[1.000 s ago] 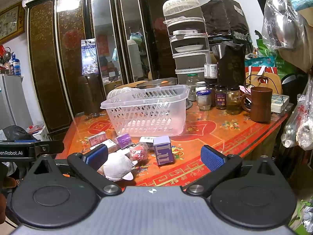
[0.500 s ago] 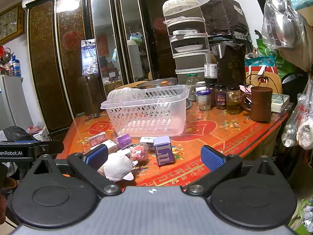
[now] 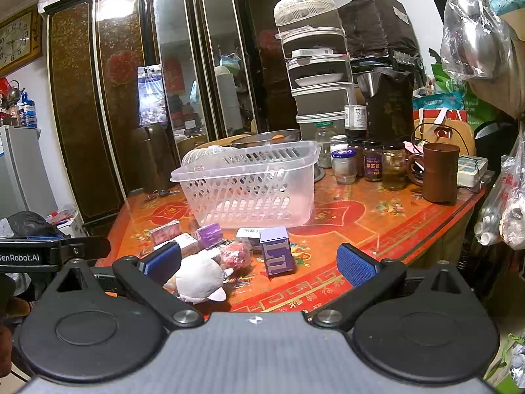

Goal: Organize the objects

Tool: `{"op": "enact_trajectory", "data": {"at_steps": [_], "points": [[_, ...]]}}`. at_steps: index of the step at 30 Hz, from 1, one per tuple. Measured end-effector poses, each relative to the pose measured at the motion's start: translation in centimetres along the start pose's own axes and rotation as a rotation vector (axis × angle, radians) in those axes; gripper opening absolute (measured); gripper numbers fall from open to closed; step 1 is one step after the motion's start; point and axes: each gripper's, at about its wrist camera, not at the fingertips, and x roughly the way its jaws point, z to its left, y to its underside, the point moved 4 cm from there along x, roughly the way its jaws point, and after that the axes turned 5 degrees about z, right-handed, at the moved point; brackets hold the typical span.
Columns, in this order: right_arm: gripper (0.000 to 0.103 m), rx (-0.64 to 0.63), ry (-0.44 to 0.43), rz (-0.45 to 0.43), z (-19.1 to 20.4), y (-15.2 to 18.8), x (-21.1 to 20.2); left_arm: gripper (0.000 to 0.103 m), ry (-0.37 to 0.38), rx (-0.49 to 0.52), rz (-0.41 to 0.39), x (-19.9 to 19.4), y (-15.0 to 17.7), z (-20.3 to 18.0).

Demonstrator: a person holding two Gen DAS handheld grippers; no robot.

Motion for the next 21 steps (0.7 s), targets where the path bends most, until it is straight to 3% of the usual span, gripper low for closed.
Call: {"op": "enact_trajectory", "data": {"at_steps": [21], "points": [[0.103, 0.005, 0.001, 0.003, 0.09, 0.39, 0.47, 0.103, 0.001, -0.007, 0.012, 0.61, 0.55, -0.10]]}}
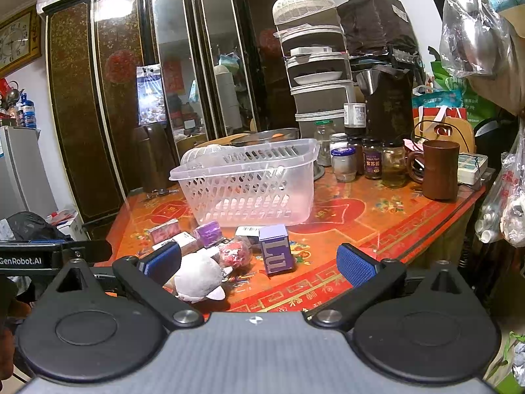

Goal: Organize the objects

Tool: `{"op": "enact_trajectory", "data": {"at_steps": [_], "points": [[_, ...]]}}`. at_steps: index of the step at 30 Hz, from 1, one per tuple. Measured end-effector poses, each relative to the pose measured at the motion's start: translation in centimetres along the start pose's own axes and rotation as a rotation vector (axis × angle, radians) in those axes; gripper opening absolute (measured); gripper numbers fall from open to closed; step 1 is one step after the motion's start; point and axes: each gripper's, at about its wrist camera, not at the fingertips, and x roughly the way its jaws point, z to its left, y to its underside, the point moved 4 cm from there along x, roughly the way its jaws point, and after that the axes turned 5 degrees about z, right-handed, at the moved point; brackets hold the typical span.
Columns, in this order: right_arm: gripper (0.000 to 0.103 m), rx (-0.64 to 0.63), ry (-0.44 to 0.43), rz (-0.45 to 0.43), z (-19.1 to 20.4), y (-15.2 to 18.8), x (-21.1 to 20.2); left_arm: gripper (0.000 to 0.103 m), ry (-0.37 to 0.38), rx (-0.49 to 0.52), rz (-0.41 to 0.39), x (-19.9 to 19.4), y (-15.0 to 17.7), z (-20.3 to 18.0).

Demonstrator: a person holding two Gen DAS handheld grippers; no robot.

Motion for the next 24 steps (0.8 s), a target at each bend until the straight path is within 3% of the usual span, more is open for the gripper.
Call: {"op": "enact_trajectory", "data": {"at_steps": [7, 12, 24], "points": [[0.103, 0.002, -0.005, -0.004, -0.2, 0.1, 0.0, 0.103, -0.003, -0.011, -0.026, 0.4, 0.1, 0.3], [0.103, 0.023, -0.010, -0.015, -1.1, 0.3, 0.2, 0.102, 0.030, -0.003, 0.014, 2.9, 1.4, -0.4], [0.103, 0.098, 0.019, 0.063, -4.6, 3.4, 3.5, 0.102, 0.045, 0.095, 0.038, 8.5, 2.9, -3.6]]}}
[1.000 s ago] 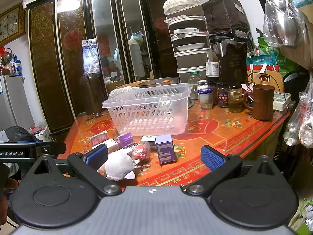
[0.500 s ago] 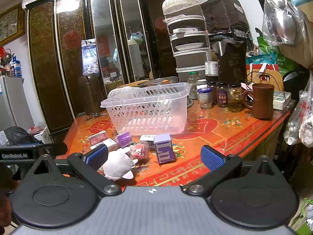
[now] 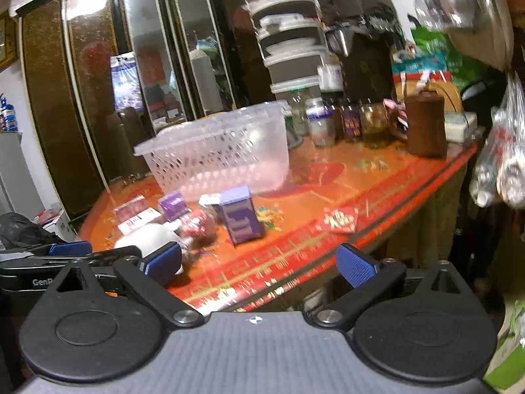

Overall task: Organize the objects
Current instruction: 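Lower the left tool onto the white plush toy and close it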

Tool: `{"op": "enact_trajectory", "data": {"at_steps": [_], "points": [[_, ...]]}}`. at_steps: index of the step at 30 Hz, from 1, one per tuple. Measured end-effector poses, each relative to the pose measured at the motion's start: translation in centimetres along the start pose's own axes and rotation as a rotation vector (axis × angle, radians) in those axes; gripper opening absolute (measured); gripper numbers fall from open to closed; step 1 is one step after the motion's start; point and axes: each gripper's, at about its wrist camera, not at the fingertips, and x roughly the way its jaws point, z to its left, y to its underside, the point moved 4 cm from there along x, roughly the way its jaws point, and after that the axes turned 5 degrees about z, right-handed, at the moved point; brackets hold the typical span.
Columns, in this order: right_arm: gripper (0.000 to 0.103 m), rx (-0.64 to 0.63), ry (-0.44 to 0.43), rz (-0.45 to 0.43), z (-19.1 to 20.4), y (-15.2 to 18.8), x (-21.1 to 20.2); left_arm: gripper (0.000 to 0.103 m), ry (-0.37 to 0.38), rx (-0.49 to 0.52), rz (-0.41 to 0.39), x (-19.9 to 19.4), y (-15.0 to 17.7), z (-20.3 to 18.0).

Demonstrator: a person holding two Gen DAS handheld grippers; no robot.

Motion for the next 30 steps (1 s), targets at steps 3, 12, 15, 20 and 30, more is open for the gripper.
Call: {"op": "enact_trajectory", "data": {"at_steps": [3, 12, 15, 20, 30], "points": [[0.103, 0.038, -0.009, 0.022, -1.1, 0.8, 1.0, 0.102, -0.023, 0.011, 0.009, 1.3, -0.2, -0.3], [0.103, -0.002, -0.010, 0.051, -0.8, 1.3, 3.6, 0.102, -0.051, -0.002, 0.075, 4.5, -0.8, 0.3], [0.103, -0.001, -0.016, 0.064, -0.9, 1.2, 4.2, 0.102, -0.056, 0.008, 0.099, 5.2, -0.7, 0.2], [0.103, 0.004, -0.020, 0.073, -1.1, 0.9, 5.2, 0.096, -0.045, 0.014, 0.117, 5.6, -0.7, 0.2], [0.103, -0.001, -0.018, 0.090, -0.7, 0.3, 6.9, 0.084, -0.014, -0.016, 0.114, 5.5, -0.7, 1.0]]}}
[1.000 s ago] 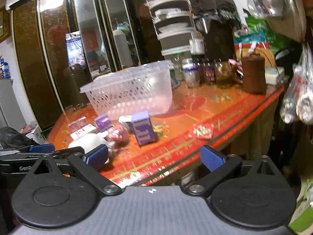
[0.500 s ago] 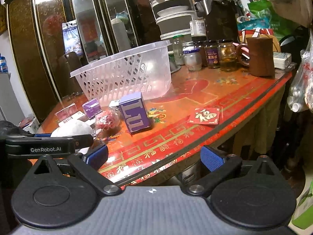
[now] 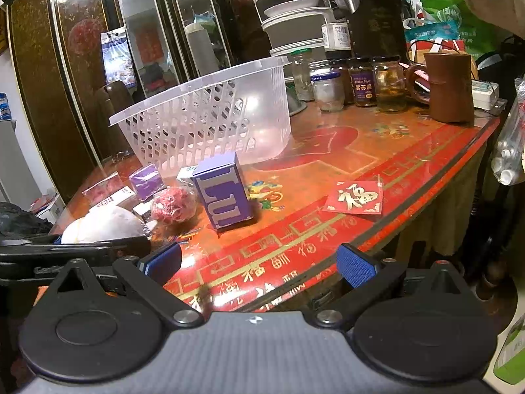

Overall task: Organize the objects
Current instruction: 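Lower the left tool onto the white plush toy and close it, then grasp the purple box with the right tool while the left tool holds the plush, then carry plush and purple box over the basket and open both tools to drop them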

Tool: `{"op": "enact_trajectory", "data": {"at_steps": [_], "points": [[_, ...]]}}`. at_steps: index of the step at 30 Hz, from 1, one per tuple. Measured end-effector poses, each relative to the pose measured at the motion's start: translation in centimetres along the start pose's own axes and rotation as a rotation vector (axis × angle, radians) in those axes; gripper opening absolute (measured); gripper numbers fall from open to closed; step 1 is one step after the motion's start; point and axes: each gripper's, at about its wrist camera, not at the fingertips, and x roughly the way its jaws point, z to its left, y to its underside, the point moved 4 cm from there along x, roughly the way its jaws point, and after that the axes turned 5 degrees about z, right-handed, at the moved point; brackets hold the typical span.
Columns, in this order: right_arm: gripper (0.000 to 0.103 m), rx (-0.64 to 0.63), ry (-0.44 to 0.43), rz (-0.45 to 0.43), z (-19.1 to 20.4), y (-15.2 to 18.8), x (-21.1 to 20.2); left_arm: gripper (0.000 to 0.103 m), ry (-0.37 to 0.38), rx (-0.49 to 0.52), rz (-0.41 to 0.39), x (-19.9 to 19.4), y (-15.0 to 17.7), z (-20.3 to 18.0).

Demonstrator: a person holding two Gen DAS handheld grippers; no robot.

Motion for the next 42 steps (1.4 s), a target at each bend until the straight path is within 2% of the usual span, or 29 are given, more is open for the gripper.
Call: {"op": "enact_trajectory", "data": {"at_steps": [7, 11, 13, 16, 19, 21, 23, 24, 34, 42], "points": [[0.103, -0.060, -0.003, -0.012, 1.8, -1.2, 1.3, 0.083, 0.041, -0.056, -0.039, -1.5, -0.2, 2.4], [0.102, -0.142, 0.043, -0.026, 2.8, -2.1, 2.8, 0.083, 0.054, -0.064, -0.039, -1.7, -0.4, 3.6], [0.092, -0.158, 0.067, -0.021, 2.8, -2.5, 3.9, 0.083, 0.054, -0.058, -0.030, -1.7, -0.3, 3.9], [0.077, -0.160, 0.054, -0.009, 2.8, -2.7, 4.9, 0.083, 0.044, -0.045, -0.039, -2.2, -0.4, 4.4], [0.066, -0.188, 0.061, -0.011, 3.3, -2.7, 5.4, 0.083, -0.005, -0.014, -0.052, -2.4, -0.6, 5.1], [0.059, -0.202, 0.061, -0.010, 3.7, -2.6, 5.6, 0.083, 0.011, -0.026, -0.045, -2.4, -0.4, 5.8], [0.044, -0.208, 0.067, -0.016, 3.9, -2.7, 5.6, 0.083, 0.012, -0.029, -0.050, -2.4, -0.3, 6.2], [0.042, -0.206, 0.073, -0.022, 3.9, -2.7, 5.5, 0.083, 0.014, -0.034, -0.060, -2.6, -0.2, 6.4], [0.042, -0.216, 0.074, -0.079, 4.3, -3.8, 3.1, 0.083, 0.043, -0.057, -0.097, -3.1, -0.6, 6.9], [0.042, -0.182, 0.007, -0.134, 4.2, -6.8, -0.2, 0.083, 0.056, -0.050, -0.154, -4.9, -3.5, 7.1]]}}
